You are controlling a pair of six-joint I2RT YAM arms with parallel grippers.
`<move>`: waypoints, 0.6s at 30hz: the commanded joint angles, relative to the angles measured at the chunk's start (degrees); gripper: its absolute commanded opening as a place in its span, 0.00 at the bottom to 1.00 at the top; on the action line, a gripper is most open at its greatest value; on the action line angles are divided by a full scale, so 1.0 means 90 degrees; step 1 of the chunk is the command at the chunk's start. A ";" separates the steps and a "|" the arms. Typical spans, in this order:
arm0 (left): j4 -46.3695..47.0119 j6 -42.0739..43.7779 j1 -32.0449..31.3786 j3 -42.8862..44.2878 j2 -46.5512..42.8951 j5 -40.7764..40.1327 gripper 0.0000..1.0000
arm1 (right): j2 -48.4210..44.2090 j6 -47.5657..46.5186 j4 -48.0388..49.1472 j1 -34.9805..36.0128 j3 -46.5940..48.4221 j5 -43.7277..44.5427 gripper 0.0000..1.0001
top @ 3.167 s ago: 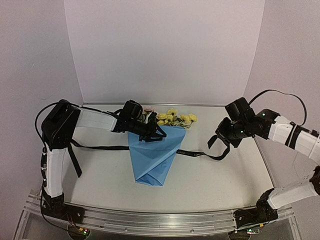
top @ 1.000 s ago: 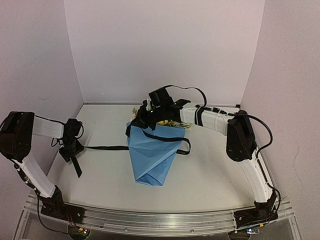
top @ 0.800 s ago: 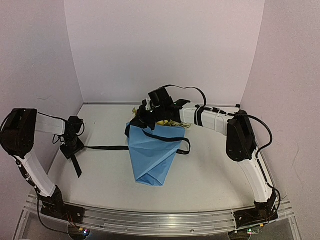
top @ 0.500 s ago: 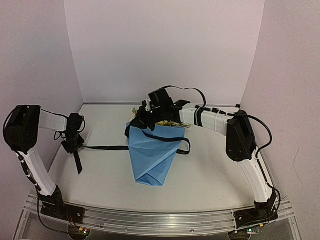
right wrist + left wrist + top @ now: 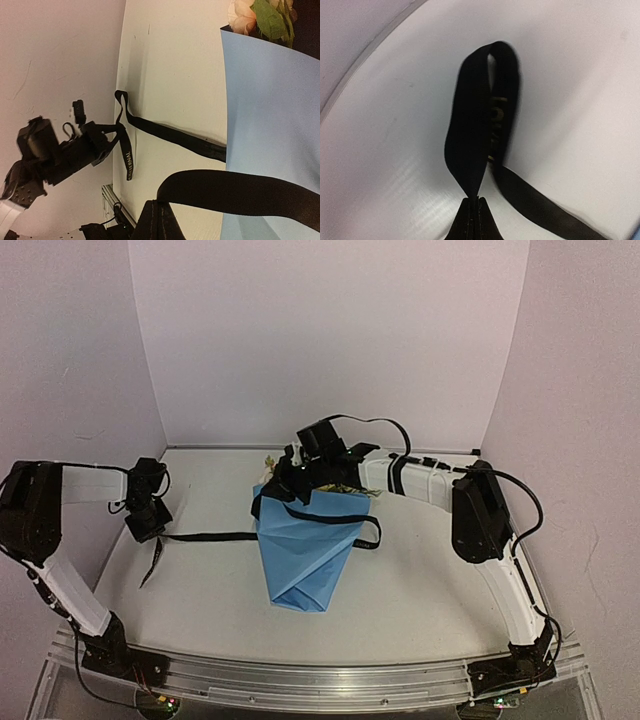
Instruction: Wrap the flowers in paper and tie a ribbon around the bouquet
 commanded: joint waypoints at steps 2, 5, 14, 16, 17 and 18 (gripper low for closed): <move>-0.0546 -0.0163 -0.1230 0.0371 -0.1192 0.0807 0.00 | 0.0058 -0.0113 0.0193 0.0045 -0.0057 0.0095 0.00; -0.0539 -0.0464 -0.1951 0.0660 -0.1280 0.1364 0.00 | 0.0063 -0.0117 0.0178 0.0047 -0.0040 0.0188 0.00; 0.0135 -0.0463 -0.3463 0.1902 -0.0549 0.3439 0.00 | 0.0193 -0.0172 0.0016 0.0042 0.0281 0.0447 0.05; 0.0395 -0.0412 -0.3599 0.2040 -0.0331 0.3888 0.00 | 0.0158 -0.0223 -0.0010 0.0043 0.0266 0.0503 0.07; 0.0553 -0.0398 -0.3632 0.2077 -0.0240 0.4145 0.00 | 0.0128 -0.0255 -0.0014 0.0042 0.0252 0.0528 0.10; 0.0733 -0.0415 -0.3653 0.2094 -0.0178 0.4420 0.00 | 0.0098 -0.0279 -0.0018 0.0032 0.0236 0.0545 0.14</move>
